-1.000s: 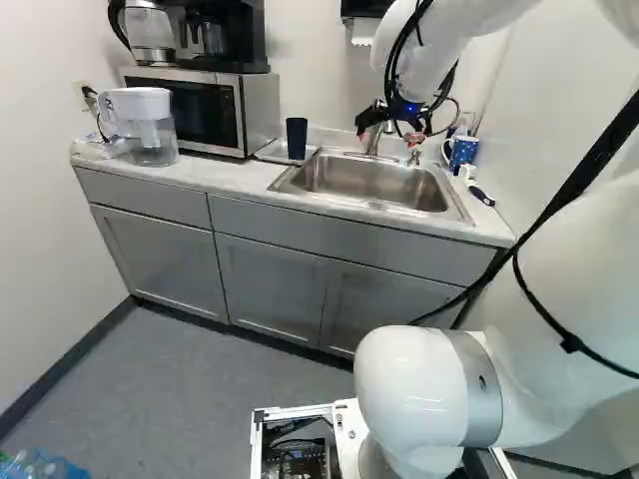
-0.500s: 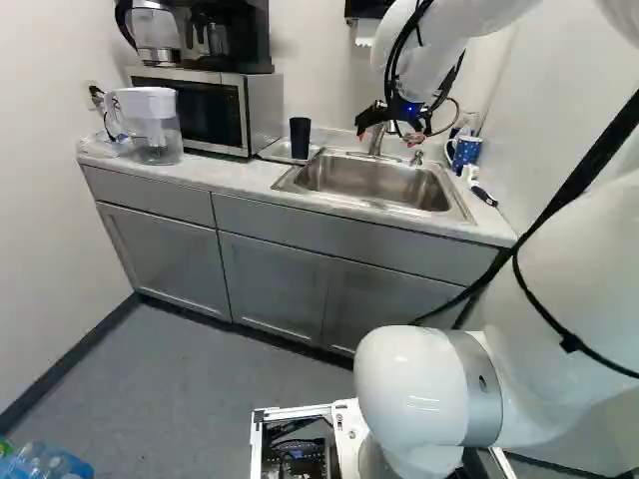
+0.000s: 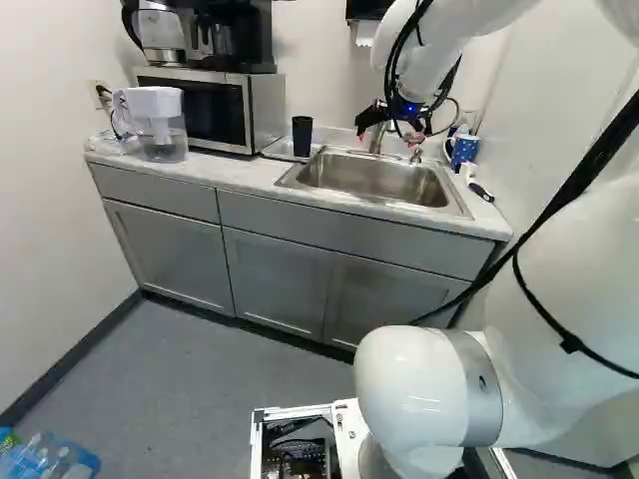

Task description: Rinse the cup and place it in the tray

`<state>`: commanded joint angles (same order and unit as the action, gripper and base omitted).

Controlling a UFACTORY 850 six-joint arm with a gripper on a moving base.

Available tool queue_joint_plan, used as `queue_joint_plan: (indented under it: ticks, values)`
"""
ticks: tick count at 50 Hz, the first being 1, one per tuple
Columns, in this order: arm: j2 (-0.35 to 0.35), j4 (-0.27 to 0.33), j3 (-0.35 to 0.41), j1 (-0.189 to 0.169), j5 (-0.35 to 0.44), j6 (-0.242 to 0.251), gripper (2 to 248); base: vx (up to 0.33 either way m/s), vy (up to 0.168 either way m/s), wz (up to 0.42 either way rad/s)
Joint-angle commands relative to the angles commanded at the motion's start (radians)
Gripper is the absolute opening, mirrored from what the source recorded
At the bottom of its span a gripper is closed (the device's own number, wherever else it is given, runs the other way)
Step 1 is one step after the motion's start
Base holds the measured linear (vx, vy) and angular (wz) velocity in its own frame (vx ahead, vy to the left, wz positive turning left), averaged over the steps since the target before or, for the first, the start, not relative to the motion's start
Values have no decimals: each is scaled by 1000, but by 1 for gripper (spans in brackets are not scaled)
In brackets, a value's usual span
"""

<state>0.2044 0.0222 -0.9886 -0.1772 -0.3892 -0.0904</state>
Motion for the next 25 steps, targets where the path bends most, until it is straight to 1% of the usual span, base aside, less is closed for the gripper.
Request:
queue_joint_plan:
  ticks: [13,25]
  values:
    - [0,0,0,0,0,0,247,-93,38,-3]
    - [0,0,0,0,0,0,247,-130,3,4]
